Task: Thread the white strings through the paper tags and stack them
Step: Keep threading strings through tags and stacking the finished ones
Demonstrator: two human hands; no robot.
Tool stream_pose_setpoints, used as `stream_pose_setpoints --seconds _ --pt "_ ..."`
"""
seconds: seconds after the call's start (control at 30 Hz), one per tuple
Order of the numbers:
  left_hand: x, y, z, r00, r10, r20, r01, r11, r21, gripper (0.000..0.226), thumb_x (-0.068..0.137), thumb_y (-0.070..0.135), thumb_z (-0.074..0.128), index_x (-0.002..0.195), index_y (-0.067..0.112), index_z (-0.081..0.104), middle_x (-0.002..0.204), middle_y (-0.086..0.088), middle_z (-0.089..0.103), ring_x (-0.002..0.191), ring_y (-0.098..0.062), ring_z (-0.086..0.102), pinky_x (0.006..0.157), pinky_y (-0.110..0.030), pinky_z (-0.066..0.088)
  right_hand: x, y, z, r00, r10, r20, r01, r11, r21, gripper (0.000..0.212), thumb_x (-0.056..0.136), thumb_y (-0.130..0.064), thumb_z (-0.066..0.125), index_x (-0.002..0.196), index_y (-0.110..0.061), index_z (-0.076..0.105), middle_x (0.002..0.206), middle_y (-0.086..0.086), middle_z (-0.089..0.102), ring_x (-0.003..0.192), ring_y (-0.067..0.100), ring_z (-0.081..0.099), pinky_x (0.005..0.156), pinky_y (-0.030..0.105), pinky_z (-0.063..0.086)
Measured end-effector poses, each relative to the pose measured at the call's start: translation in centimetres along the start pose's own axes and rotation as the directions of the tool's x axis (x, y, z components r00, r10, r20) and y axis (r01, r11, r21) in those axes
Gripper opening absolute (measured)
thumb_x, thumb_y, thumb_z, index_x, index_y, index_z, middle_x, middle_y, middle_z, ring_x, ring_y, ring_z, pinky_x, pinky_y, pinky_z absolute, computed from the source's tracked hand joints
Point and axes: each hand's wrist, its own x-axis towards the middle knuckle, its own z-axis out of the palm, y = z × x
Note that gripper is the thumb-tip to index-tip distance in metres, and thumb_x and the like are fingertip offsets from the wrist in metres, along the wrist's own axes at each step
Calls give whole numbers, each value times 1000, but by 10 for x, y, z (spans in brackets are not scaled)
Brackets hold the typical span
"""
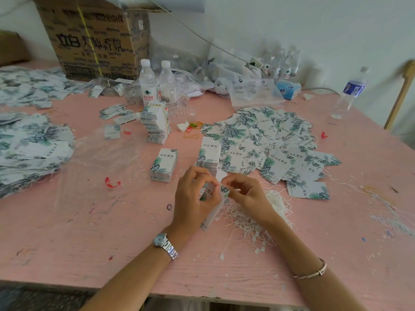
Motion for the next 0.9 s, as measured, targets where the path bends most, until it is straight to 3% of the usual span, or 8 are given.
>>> stream_pose_setpoints --seconds 0.13,0.23,0.37,0.43,0.53,0.73,0.9 --pt "1 0 -2 997 -69 33 71 995 -71 17 85 23 58 85 7 64 97 -3 55 90 -12 53 79 -44 50 1 -1 -6 996 -42 -76 41 999 -6 13 95 -14 63 105 -10 71 66 23 39 56 28 29 53 27 26" --pt "1 -2 -1 996 -85 33 88 991 -100 15 85 22 58 85 7 61 96 -2 54 89 -11 52 79 -38 48 2 -2 -11 985 -33 -168 46 996 76 10 94 -13 63 100 -14 71 66 7 43 58 12 34 54 19 28" --pt "3 -4 -1 989 -147 -16 137 952 -274 11 86 18 58 84 7 58 91 1 61 82 -7 54 75 -20 42 3 0 -15 960 66 -270 2 969 245 6 84 -9 59 88 -12 63 68 -7 51 57 7 37 54 19 30" --pt "3 -4 -2 969 -246 -24 218 896 -386 5 86 20 60 83 17 58 88 11 68 79 -5 56 73 -21 41 4 3 -17 952 78 -296 4 963 269 6 79 -8 57 85 -9 59 69 -6 51 58 7 37 57 20 32" --pt "4 -4 -3 936 -349 -43 281 816 -505 6 82 18 60 80 23 57 82 4 73 77 -11 61 73 -26 42 5 6 -19 952 60 -300 16 969 246 8 77 -8 57 85 -6 58 70 -6 52 63 8 40 64 19 37" --pt "6 0 -7 921 -387 -45 286 749 -598 5 82 16 59 79 16 55 81 1 75 77 -4 66 73 -11 44 7 7 -23 973 37 -229 27 962 272 10 82 -6 63 88 -12 68 76 -4 64 71 10 57 75 17 48" --pt "7 0 -7 910 -410 -67 299 757 -581 7 83 22 59 80 18 55 74 9 73 74 -5 65 75 -18 46 7 5 -24 961 58 -271 25 956 294 8 84 -10 67 90 -15 70 75 -2 64 74 11 59 79 15 48"
